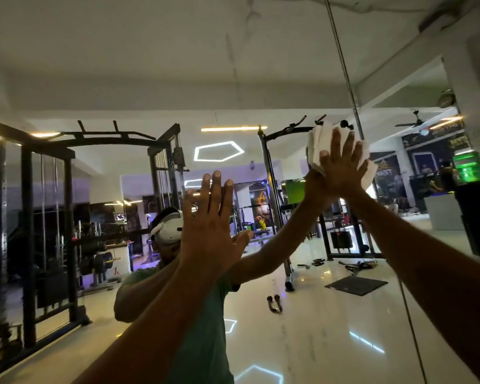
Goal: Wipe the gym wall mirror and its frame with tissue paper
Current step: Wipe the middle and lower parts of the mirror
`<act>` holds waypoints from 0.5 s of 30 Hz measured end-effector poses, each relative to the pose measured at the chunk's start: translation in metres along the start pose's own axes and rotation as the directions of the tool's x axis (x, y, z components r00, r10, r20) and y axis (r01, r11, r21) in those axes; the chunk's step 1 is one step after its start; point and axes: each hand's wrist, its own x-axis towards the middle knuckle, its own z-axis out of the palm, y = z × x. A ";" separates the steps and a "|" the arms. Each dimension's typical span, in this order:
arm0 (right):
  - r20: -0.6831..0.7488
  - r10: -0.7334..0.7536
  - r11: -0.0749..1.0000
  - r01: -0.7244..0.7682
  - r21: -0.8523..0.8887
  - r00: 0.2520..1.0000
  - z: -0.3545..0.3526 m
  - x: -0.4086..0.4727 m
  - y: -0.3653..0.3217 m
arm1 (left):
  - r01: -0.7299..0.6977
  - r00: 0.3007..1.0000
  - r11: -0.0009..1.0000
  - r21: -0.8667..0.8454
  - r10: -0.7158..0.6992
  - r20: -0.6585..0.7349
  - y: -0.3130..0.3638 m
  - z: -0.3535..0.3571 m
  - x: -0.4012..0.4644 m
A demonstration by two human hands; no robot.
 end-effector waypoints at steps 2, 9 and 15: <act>-0.023 0.010 1.000 -0.010 -0.007 1.000 0.013 -0.027 -0.020 | 0.009 1.000 1.000 0.008 -0.009 -0.003 0.000 0.000 0.000; 0.022 -0.486 0.866 0.485 -0.117 0.873 0.053 -0.094 -0.002 | -0.006 1.000 1.000 -0.019 0.006 -0.015 -0.001 0.002 0.003; -0.008 -0.113 0.990 0.112 -0.087 0.994 0.016 -0.051 0.049 | -0.013 1.000 0.999 -0.033 0.013 0.016 -0.003 -0.004 0.000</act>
